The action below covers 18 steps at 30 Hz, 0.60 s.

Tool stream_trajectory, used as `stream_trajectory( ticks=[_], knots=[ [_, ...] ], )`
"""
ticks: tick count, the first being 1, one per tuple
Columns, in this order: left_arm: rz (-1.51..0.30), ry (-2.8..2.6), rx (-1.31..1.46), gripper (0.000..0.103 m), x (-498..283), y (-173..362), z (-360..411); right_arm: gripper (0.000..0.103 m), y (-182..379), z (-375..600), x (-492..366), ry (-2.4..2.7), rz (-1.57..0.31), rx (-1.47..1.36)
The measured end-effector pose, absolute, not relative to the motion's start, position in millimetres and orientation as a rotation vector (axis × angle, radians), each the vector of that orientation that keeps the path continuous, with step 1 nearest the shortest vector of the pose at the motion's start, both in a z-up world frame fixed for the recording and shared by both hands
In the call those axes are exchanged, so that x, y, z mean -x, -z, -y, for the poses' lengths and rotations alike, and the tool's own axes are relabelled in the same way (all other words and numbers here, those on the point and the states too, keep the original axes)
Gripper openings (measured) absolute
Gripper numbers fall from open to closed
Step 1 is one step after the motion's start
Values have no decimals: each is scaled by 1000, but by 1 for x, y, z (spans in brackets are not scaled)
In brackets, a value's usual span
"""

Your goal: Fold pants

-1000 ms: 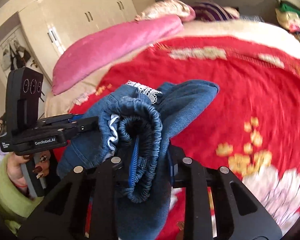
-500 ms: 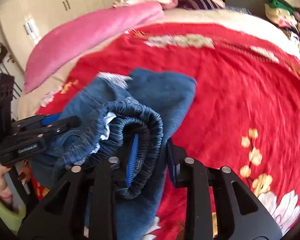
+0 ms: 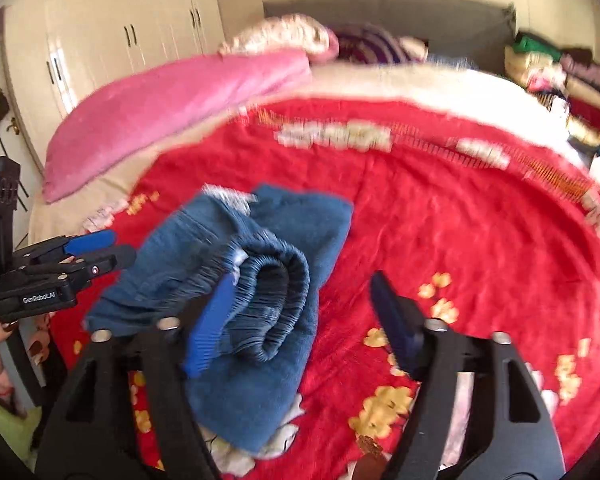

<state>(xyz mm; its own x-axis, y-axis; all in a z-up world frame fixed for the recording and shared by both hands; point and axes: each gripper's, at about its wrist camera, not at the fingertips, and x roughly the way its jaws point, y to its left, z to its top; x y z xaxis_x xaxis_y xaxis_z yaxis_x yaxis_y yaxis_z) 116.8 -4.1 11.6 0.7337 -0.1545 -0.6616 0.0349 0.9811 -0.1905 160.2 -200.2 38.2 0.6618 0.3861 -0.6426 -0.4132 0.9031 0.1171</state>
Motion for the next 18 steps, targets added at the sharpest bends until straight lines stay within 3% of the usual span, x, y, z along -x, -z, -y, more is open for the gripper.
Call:
stream_trajectory(
  ticks=[2,5,9,18],
  knots=[
    [-713,100,164,90,-103,-22,4,80,-55,205,-140,-444,-647,57],
    [-685,92,158,98,-86,-34,5,86,-73,210,-118,-447,-579,67],
    [-655,85,150,98,-62,-46,6,94,-92,218,-90,-417,-502,85],
    [-635,74,129,99,-16,-56,7,94,-97,231,-59,-388,-483,74]
  ],
)
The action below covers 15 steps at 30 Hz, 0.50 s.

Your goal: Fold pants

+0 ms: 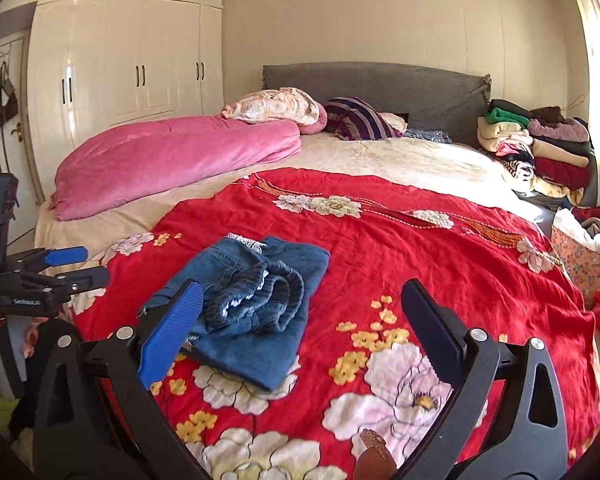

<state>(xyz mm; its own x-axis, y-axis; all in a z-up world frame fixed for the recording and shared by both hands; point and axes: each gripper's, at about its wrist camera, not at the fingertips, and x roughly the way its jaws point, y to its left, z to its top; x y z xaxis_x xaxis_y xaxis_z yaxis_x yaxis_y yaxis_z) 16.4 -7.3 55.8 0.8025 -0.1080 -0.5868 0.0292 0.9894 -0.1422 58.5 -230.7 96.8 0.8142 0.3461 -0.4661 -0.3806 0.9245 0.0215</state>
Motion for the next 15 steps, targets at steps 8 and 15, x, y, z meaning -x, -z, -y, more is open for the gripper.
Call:
stream_trajectory(
  ticks=[8,15],
  knots=[
    [-646,53,132,99,6,-53,8,94,-88,232,-35,-394,-507,60],
    [-677,44,132,99,17,-44,8,94,-82,231,-22,-404,-541,51]
  ],
)
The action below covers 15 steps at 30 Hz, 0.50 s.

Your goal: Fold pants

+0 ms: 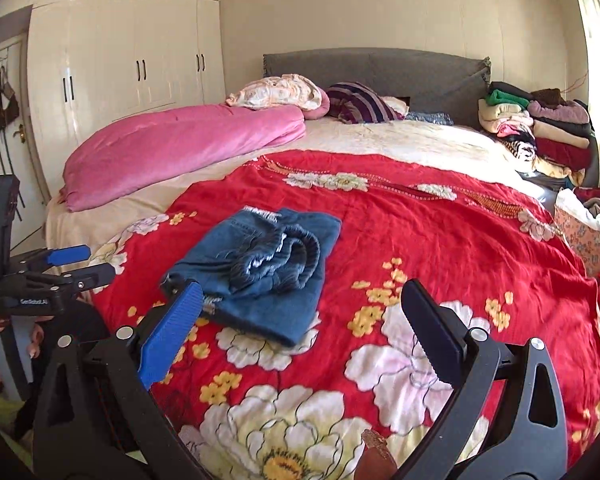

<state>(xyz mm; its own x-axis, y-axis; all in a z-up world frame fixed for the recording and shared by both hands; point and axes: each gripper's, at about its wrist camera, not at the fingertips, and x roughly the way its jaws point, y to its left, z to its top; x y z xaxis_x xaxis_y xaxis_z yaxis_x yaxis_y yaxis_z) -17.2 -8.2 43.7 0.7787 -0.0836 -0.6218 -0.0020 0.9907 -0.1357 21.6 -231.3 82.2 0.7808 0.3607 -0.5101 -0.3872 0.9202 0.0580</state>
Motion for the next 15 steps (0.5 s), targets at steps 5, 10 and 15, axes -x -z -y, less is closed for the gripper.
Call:
stream_trajectory(
  ticks=[5,10,15],
  knots=[
    [-705,55,118,99,20,-33,15,94,-65,227,-16,-405,-591,49],
    [-742,60,132,99,18,-17,19,94,-41,224,-23,-397,-670,26],
    [-765,61,128,99,14,-8,22,94,-28,222,-27,-389,-698,22]
  ],
)
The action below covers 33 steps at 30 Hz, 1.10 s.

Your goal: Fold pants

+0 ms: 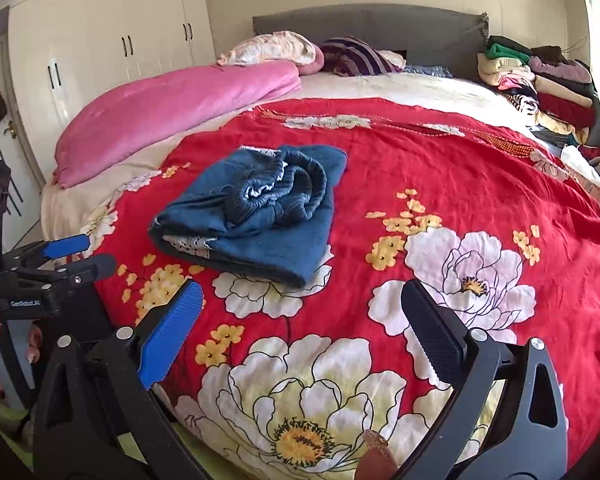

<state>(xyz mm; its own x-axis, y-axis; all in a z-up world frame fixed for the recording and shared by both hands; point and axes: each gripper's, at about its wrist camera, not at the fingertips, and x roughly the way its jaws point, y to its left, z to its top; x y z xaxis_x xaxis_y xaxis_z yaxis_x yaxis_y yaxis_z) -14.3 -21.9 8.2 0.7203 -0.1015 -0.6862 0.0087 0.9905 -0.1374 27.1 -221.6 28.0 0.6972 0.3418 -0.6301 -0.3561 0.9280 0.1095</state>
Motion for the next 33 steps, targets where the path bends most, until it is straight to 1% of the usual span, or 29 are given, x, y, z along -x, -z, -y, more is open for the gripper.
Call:
stream_trajectory(
  ticks=[33],
  knots=[
    [-772,33,117,99,16,-9,22,94,-29,218,-25,-393,-696,19]
  ],
)
